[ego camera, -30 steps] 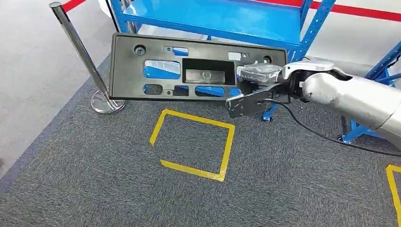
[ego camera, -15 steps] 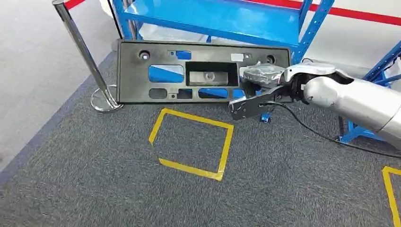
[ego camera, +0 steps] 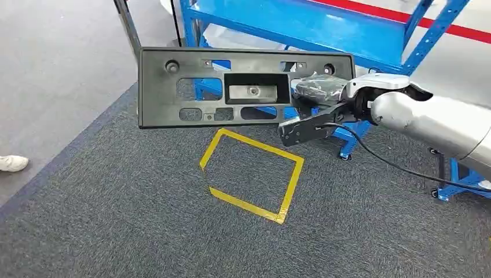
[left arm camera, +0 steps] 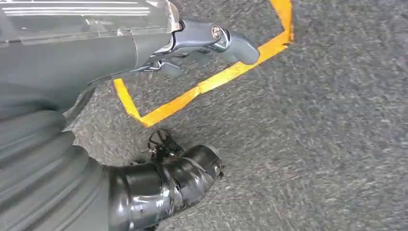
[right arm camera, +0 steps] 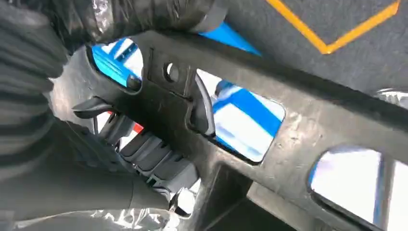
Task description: Take the parts from the cabinet and place them on the table.
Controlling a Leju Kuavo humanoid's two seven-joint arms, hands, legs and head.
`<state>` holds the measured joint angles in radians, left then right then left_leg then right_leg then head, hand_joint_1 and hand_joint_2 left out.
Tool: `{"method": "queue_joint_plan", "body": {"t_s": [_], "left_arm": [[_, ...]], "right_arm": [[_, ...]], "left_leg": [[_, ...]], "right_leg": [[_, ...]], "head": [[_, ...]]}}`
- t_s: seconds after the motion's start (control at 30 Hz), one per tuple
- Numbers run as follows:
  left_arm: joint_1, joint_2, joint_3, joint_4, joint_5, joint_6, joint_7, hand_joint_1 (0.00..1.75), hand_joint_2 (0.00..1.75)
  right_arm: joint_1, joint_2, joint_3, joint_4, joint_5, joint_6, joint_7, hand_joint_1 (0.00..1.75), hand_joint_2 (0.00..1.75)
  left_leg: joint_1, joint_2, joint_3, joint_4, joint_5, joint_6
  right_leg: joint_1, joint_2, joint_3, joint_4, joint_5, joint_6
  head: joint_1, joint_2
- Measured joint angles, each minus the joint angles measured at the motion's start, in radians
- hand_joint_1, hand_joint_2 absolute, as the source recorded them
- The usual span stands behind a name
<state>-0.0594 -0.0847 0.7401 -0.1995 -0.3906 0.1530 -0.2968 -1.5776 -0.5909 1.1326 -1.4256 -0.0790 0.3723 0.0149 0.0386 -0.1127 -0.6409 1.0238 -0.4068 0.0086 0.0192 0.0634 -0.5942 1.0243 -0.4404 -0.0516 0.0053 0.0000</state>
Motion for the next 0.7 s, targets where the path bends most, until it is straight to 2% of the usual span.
{"method": "queue_joint_plan", "body": {"t_s": [0.03, 0.07, 0.1, 0.13, 0.17, 0.2, 0.23, 0.27, 0.3, 0.33, 0.37, 0.4, 0.43, 0.53, 0.57, 0.6, 0.63, 0.67, 0.7], "left_arm": [[0.001, 0.000, 0.001, 0.000, 0.000, 0.000, -0.001, 0.00, 1.75], [0.007, 0.001, 0.001, 0.000, 0.000, 0.000, -0.002, 0.00, 1.75], [0.005, 0.000, 0.001, 0.000, 0.000, -0.001, -0.001, 0.00, 1.75], [0.003, 0.000, 0.001, 0.000, 0.000, -0.001, -0.002, 0.00, 1.75], [0.002, 0.002, 0.001, 0.000, 0.000, 0.000, -0.002, 0.00, 1.75], [0.003, 0.004, 0.001, 0.000, 0.000, -0.001, -0.002, 0.00, 1.75], [0.004, 0.004, 0.001, 0.000, 0.000, -0.001, -0.002, 0.00, 1.75], [0.005, 0.005, 0.002, 0.000, 0.000, 0.000, -0.002, 0.00, 1.75], [0.005, 0.006, 0.002, 0.000, 0.000, 0.000, -0.002, 0.00, 1.75], [0.005, 0.007, 0.002, 0.000, 0.000, 0.000, -0.002, 0.00, 1.75], [0.003, 0.007, 0.002, 0.000, 0.000, 0.000, -0.002, 0.00, 1.75], [0.002, 0.002, 0.002, 0.000, 0.000, -0.002, -0.002, 0.00, 1.75], [0.002, 0.003, 0.002, 0.000, 0.000, -0.002, -0.001, 0.00, 1.75], [0.004, 0.003, 0.002, 0.000, -0.001, -0.005, -0.003, 0.00, 1.75], [0.005, 0.005, 0.002, 0.000, -0.001, -0.006, -0.003, 0.00, 1.75], [0.005, 0.005, 0.002, 0.000, -0.001, -0.007, -0.004, 0.00, 1.75], [0.005, 0.005, 0.002, 0.000, -0.002, -0.008, -0.005, 0.00, 1.75], [0.005, 0.005, 0.003, 0.000, -0.003, -0.008, -0.006, 0.00, 1.75], [0.006, 0.005, 0.003, 0.000, -0.004, -0.009, -0.005, 0.00, 1.75]], "right_arm": [[-0.001, 0.000, 0.000, -0.001, 0.001, 0.001, 0.000, 1.75, 1.75], [0.000, 0.002, 0.000, -0.002, 0.001, 0.001, 0.000, 1.75, 1.75], [-0.004, 0.002, 0.000, -0.004, 0.001, 0.001, 0.000, 1.75, 1.75], [-0.005, 0.002, 0.000, -0.005, 0.001, 0.002, -0.002, 1.75, 1.75], [-0.004, 0.000, 0.000, -0.005, 0.001, 0.002, 0.001, 1.75, 1.75], [-0.004, 0.000, 0.000, -0.005, 0.001, 0.002, 0.001, 1.75, 1.75], [-0.002, 0.000, 0.001, -0.006, 0.001, 0.003, 0.001, 1.75, 1.75], [0.000, 0.000, 0.001, -0.006, 0.001, 0.003, 0.000, 1.75, 1.75], [0.003, 0.000, 0.001, -0.008, 0.001, 0.003, 0.000, 1.75, 1.75], [0.002, 0.000, 0.001, -0.008, 0.001, 0.002, 0.000, 1.75, 1.75], [0.001, 0.000, 0.001, -0.008, 0.001, 0.002, 0.000, 1.75, 1.75], [-0.001, -0.001, 0.000, -0.008, 0.001, 0.002, 0.000, 1.75, 1.75], [-0.002, -0.001, 0.000, -0.008, 0.002, 0.001, 0.002, 1.75, 1.75], [0.001, 0.003, 0.000, -0.012, 0.002, 0.003, 0.000, 1.75, 1.75], [0.001, 0.003, 0.000, -0.013, 0.002, 0.004, 0.000, 1.75, 1.75], [0.000, 0.002, 0.000, -0.013, 0.002, 0.003, 0.000, 1.75, 1.75], [0.002, -0.003, 0.000, -0.013, 0.002, 0.004, 0.000, 1.75, 1.75], [0.002, -0.008, 0.000, -0.013, 0.002, 0.008, 0.000, 1.75, 1.75], [0.002, -0.009, 0.000, -0.014, 0.002, 0.013, 0.001, 1.75, 1.75]], "left_leg": [[-0.011, -0.016, 0.008, -0.019, 0.008, -0.008], [-0.018, 0.028, 0.000, -0.004, -0.006, -0.005], [-0.020, 0.067, -0.020, 0.040, -0.041, -0.006], [-0.019, 0.087, -0.048, 0.099, -0.072, -0.012], [-0.013, 0.099, -0.088, 0.182, -0.109, -0.018], [-0.010, 0.102, -0.118, 0.244, -0.130, -0.025], [-0.007, 0.104, -0.126, 0.265, -0.126, -0.032], [-0.002, 0.107, -0.111, 0.239, -0.103, -0.040], [0.004, 0.115, -0.071, 0.166, -0.063, -0.050], [0.009, 0.134, -0.021, 0.076, -0.023, -0.059], [0.011, 0.173, 0.010, 0.006, -0.022, -0.073], [0.007, 0.160, 0.010, 0.012, -0.023, -0.055], [0.005, 0.145, 0.001, 0.027, -0.026, -0.034], [0.002, 0.117, -0.009, 0.034, -0.025, -0.013], [0.002, 0.107, -0.011, 0.033, -0.023, -0.005], [0.001, 0.099, -0.013, 0.033, -0.021, -0.003], [0.001, 0.088, -0.015, 0.032, -0.019, 0.001], [0.000, 0.078, -0.017, 0.030, -0.016, 0.005], [-0.004, 0.066, -0.019, 0.030, -0.014, 0.008]], "right_leg": [[-0.002, -0.015, 0.021, -0.041, 0.008, -0.006], [-0.012, -0.041, 0.044, -0.076, 0.026, 0.010], [-0.016, -0.050, 0.051, -0.092, 0.033, 0.005], [-0.017, -0.063, 0.051, -0.094, 0.035, 0.006], [-0.017, -0.080, 0.050, -0.094, 0.034, 0.007], [-0.019, -0.094, 0.045, -0.088, 0.032, 0.010], [-0.023, -0.105, 0.042, -0.082, 0.028, 0.015], [-0.028, -0.117, 0.039, -0.074, 0.023, 0.023], [-0.035, -0.129, 0.036, -0.061, 0.016, 0.033], [-0.042, -0.140, 0.033, -0.046, 0.007, 0.045], [-0.041, -0.153, 0.027, -0.024, -0.006, 0.061], [-0.032, -0.158, 0.015, -0.003, -0.017, 0.071], [-0.032, -0.162, 0.010, 0.002, -0.018, 0.071], [-0.038, -0.185, 0.013, 0.007, -0.025, 0.079], [-0.046, -0.155, 0.011, 0.023, -0.047, 0.084], [-0.049, -0.113, -0.005, 0.068, -0.086, 0.082], [-0.045, -0.085, -0.042, 0.154, -0.137, 0.080], [-0.041, -0.074, -0.080, 0.236, -0.174, 0.078], [-0.039, -0.071, -0.113, 0.304, -0.195, 0.073]], "head": [[0.000, 0.000], [0.000, 0.000], [-0.003, 0.000], [-0.003, 0.000], [-0.003, 0.000], [-0.003, 0.000], [-0.003, 0.000], [-0.003, 0.000], [-0.003, 0.000], [-0.003, 0.000], [-0.003, 0.000], [-0.005, 0.000], [-0.002, 0.000], [-0.002, 0.000], [0.000, 0.000], [-0.001, 0.000], [0.000, 0.000], [0.001, 0.000], [0.000, 0.000]]}}
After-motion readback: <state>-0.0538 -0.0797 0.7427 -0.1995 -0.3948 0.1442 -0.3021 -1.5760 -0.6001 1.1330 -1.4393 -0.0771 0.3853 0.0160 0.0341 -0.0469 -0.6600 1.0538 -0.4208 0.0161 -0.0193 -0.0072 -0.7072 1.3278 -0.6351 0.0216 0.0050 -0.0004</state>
